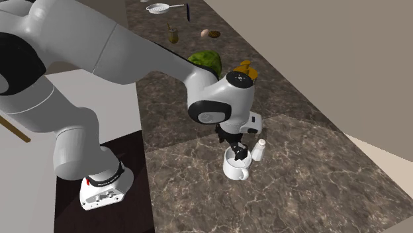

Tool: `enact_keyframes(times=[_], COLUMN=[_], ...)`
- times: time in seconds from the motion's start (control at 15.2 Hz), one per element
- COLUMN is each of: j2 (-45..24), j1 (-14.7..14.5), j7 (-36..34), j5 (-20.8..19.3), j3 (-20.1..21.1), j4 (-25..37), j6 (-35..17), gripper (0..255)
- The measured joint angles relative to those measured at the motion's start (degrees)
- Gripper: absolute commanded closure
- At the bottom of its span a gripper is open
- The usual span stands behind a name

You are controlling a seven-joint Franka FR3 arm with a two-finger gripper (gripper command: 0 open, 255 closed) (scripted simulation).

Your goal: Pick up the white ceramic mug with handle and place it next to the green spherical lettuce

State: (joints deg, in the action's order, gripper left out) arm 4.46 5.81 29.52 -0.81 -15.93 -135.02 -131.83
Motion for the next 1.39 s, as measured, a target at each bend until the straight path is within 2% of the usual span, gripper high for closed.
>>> enact_keyframes(times=[0.4, 0.46, 1.12, 1.39], j2=[-0.42, -0.42, -0.41, 0.94], j1=[0.02, 0.02, 0.02, 0.09], j7=[0.19, 0.19, 0.19, -0.09], j5=[0.14, 0.14, 0.14, -0.32], j3=[-0.06, -0.06, -0.06, -0.02], j4=[-0.08, -0.08, -0.07, 1.04], j6=[-0.52, -0.52, -0.52, 1.92], gripper=[0, 255, 255, 255])
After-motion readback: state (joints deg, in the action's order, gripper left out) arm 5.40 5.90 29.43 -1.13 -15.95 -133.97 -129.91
